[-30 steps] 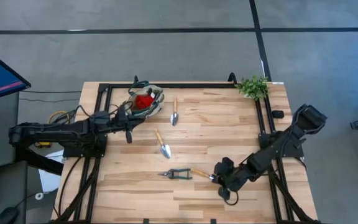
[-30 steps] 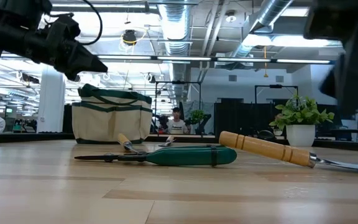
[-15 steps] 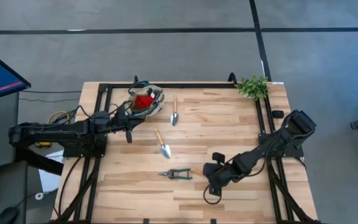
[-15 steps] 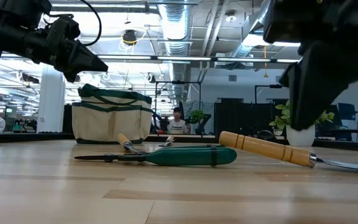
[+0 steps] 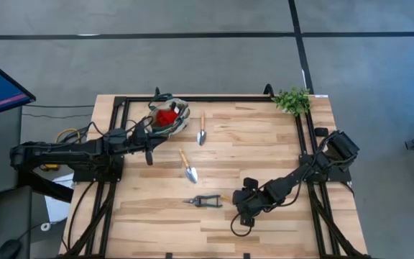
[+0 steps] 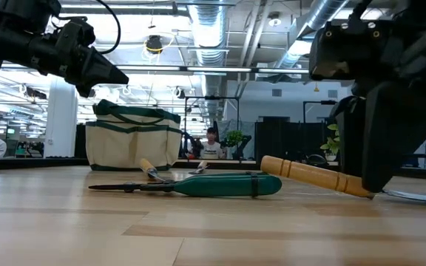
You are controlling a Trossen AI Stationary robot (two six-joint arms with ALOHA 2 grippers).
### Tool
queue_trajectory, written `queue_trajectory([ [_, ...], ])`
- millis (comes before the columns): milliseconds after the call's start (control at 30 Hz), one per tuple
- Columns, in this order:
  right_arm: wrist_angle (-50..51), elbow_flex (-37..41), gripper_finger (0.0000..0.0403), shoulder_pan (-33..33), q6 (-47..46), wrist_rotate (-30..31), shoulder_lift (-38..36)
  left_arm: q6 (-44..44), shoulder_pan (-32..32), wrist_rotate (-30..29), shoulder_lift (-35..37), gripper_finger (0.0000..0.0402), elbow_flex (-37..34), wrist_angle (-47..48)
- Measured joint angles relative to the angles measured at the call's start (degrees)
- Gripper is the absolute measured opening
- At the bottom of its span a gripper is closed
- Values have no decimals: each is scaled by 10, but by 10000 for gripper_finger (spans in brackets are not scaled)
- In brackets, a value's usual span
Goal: Pick & Place Garden tools in Gardening bag
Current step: Put the bottom brown trowel into the yellow gardening bag
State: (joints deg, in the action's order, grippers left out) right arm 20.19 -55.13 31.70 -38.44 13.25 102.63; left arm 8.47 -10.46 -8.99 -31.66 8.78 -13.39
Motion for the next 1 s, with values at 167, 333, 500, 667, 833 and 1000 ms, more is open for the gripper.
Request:
queue_trajectory([
  [167, -1, 0, 153, 0, 0, 6, 0, 0, 0, 0, 0, 2, 0, 0],
  [333, -1, 0, 106, 0, 0, 6, 0, 0, 0, 0, 0, 2, 0, 0],
  [500, -2, 0, 87, 0, -2, 8, 0, 0, 0, 1, 0, 2, 0, 0],
  [667, -17, 0, 88, -5, -2, 7, 0, 0, 0, 1, 0, 2, 0, 0],
  [833, -22, 0, 89, -8, 0, 3, 0, 11, 0, 2, 0, 2, 0, 0],
  [1000, -23, 0, 89, -7, 9, 0, 0, 12, 0, 2, 0, 2, 0, 1],
])
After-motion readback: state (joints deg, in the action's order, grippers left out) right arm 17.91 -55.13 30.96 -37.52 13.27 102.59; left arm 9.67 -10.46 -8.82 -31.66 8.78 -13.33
